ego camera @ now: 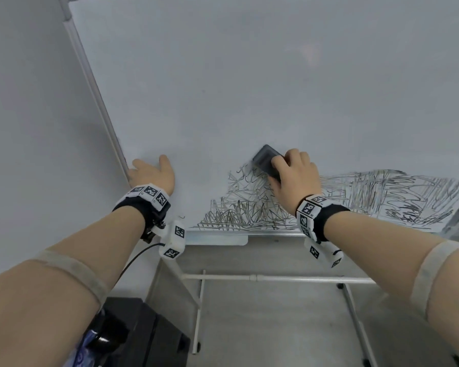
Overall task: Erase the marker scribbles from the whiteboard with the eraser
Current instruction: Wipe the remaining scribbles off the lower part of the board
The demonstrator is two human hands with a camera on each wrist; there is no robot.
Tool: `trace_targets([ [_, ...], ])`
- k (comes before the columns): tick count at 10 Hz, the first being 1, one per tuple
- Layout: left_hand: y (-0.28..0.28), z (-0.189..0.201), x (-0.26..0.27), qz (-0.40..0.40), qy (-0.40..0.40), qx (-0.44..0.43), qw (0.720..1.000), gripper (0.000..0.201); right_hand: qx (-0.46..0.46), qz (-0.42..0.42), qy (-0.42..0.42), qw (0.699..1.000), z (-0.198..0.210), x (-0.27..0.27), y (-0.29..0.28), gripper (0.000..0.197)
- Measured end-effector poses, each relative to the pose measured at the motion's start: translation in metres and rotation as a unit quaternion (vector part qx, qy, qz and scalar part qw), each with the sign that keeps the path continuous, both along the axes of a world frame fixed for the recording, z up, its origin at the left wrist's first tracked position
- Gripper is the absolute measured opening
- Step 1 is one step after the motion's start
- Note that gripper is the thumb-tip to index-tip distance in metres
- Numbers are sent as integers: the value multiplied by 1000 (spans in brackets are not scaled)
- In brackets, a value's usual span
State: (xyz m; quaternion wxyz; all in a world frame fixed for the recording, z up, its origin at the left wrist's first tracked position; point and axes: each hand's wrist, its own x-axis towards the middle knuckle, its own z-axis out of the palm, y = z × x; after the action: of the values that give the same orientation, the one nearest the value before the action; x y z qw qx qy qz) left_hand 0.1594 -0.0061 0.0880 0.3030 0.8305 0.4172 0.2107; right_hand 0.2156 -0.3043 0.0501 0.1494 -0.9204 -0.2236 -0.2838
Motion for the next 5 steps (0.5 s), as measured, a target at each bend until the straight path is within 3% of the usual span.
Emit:
trace_targets([
  [1, -14, -22, -11, 9, 43, -31, 999, 61, -7, 11, -5, 1000, -4, 0, 1, 32],
  [2, -17, -55, -26, 1, 101, -119, 988, 43, -14, 16, -9, 1000, -11, -2, 2, 32],
  [3, -26, -92, -40, -75, 208, -182, 958, 40, -15, 19, -13, 1000, -17, -3, 5, 33],
  [4, -34, -138, -41, 33, 70, -450, 890, 54, -15, 24, -24, 999, -21, -4, 11, 32],
  [5, -34, -170, -44, 12, 55, -464, 884, 53, -15, 25, -46, 999, -21, -2, 15, 33],
])
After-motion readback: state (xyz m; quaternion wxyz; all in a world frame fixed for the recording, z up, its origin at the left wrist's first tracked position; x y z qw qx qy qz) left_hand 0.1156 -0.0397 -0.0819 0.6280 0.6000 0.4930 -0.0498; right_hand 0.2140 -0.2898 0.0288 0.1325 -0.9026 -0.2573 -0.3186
